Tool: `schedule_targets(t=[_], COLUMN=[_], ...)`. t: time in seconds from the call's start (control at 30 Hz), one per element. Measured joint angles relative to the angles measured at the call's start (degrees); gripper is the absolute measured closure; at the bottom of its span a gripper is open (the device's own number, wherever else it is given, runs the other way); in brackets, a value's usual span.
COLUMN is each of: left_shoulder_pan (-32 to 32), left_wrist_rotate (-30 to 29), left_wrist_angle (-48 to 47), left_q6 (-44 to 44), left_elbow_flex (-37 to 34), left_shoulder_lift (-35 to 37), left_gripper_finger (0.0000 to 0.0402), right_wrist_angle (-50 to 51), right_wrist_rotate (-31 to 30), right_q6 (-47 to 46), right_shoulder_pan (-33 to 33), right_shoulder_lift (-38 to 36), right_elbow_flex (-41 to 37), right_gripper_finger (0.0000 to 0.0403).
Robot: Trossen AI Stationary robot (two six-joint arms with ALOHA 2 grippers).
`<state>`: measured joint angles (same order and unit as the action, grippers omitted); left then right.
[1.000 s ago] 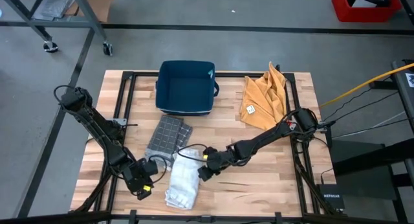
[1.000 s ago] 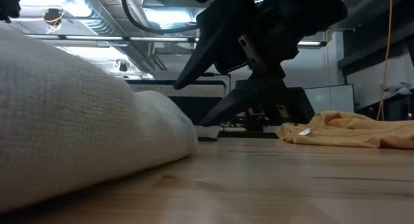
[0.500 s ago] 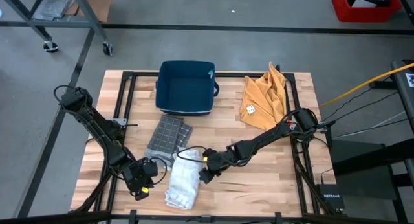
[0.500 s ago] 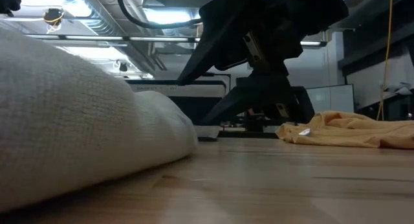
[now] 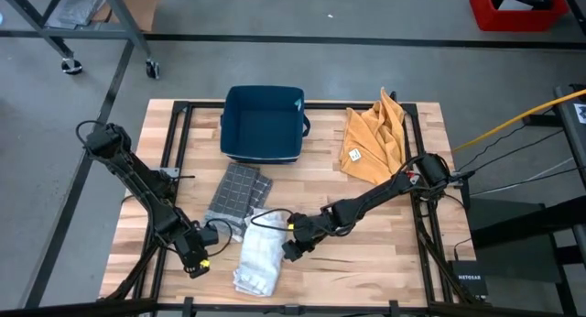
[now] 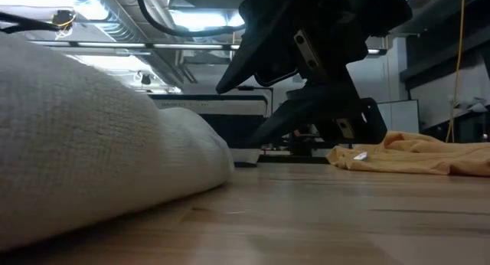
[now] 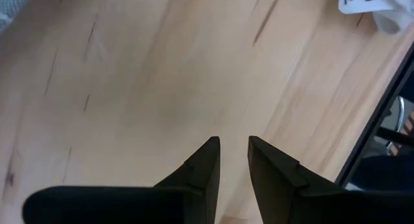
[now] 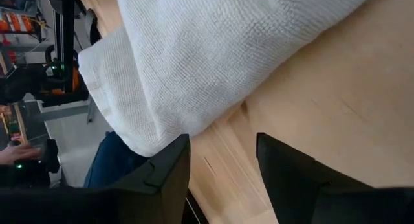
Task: Fold towel
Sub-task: Stack the folded white patterned towel on top of the folded gray patterned towel
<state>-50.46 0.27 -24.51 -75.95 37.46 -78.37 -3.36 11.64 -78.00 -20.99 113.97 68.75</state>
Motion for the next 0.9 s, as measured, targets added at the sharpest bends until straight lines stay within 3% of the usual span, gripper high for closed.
schedule_targets(t=[0.13,0.33,0.5,0.73,0.9], left_shoulder_pan=[-0.02,1.11,1.88,1.77,1.83], left_wrist_rotate=[0.00,-0.02,-0.03,-0.53,-5.17], left_wrist_angle=[0.04,-0.25,3.58,18.98,20.68], left_q6=[1.40,3.95,-2.65,-9.22,-16.17], left_elbow_flex=[-0.09,-0.09,-0.12,-0.12,-0.12], left_shoulder_lift=[0.00,-1.24,-3.77,-6.06,-7.87], left_gripper_finger=[0.0320,0.0252,0.0201,0.0197,0.0197], right_wrist_angle=[0.00,0.00,0.04,-0.04,-0.05], right_wrist_rotate=[1.17,4.49,2.26,-3.39,-7.69], right_q6=[-0.02,0.74,0.31,-4.68,-7.50], right_shoulder_pan=[-0.04,-0.04,-0.51,-0.37,-0.37], right_shoulder_lift=[0.00,0.00,0.00,0.00,0.09], right_elbow_flex=[0.00,0.00,0.00,0.00,0.00], right_gripper_finger=[0.0221,0.0221,0.0221,0.0221,0.0221])
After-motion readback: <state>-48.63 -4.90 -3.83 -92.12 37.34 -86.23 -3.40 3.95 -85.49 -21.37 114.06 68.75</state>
